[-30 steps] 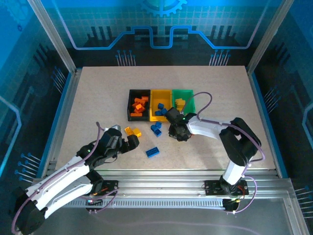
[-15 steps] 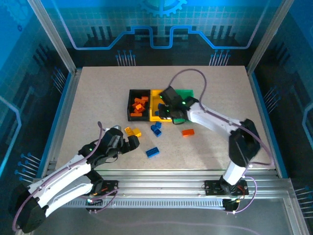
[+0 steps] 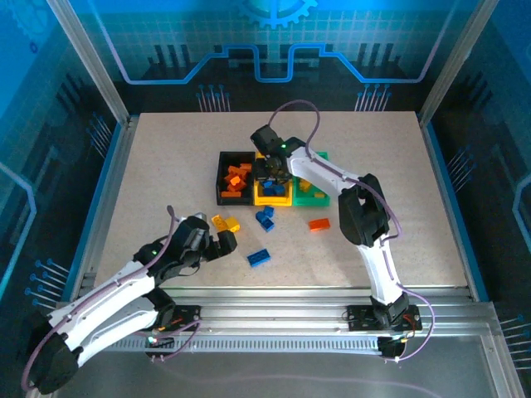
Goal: Sort the legos into containers by color
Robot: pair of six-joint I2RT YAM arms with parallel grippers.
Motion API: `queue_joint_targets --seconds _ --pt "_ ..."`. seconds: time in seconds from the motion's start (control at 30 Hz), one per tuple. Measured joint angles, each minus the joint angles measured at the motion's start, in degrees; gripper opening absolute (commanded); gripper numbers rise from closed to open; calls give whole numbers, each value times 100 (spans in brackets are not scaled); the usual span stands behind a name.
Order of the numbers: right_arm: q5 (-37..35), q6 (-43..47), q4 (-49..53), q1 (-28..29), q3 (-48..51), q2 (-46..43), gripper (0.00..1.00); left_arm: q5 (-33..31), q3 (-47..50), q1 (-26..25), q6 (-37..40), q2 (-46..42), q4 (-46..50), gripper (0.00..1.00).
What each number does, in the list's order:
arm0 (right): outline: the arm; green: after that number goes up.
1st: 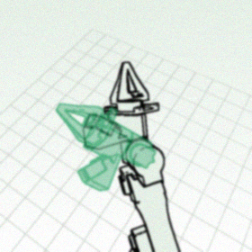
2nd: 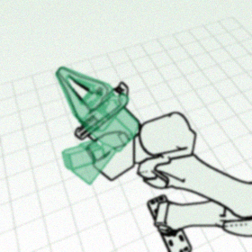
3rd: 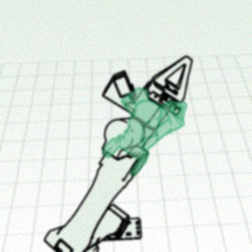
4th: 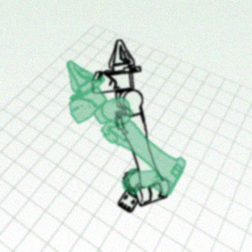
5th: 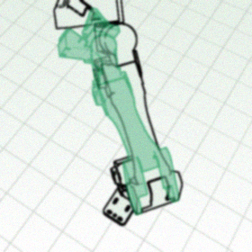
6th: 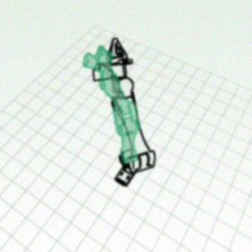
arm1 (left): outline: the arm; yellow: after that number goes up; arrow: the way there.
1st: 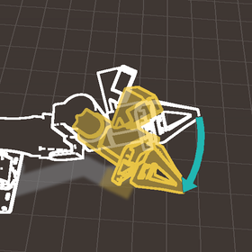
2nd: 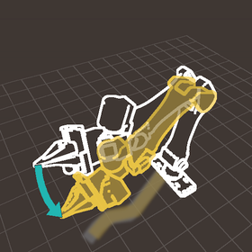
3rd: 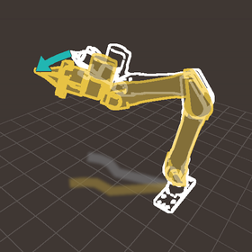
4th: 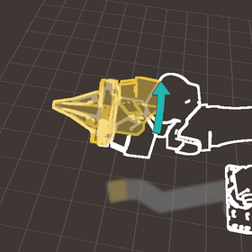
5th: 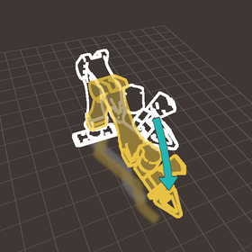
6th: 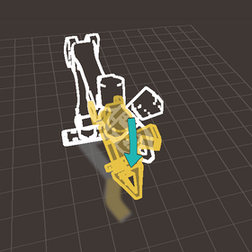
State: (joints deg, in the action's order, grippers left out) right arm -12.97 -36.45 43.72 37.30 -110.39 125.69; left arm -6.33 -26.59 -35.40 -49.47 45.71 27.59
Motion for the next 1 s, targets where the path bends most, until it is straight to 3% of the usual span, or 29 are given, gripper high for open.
queue_joint_targets --seconds 0.17,0.33,0.57,0.73,1.0 --pt "20 9 -81 2 223 -334 63 72 -267 0 249 310 39 99" --pt "153 -59 -503 2 1600 -1781 64 393 -671 -72 702 1010 -125 98" --pt "260 -240 -1060 -15 3488 -3663 64 404 -1676 -1198 1403 2833 -157 91" --pt "306 -393 -1182 -127 4594 -4328 65 -85 -2212 -1910 1799 3880 -96 86" --pt "313 -498 -1248 -254 5123 -4933 66 -874 -2476 -2240 1978 4658 127 79"
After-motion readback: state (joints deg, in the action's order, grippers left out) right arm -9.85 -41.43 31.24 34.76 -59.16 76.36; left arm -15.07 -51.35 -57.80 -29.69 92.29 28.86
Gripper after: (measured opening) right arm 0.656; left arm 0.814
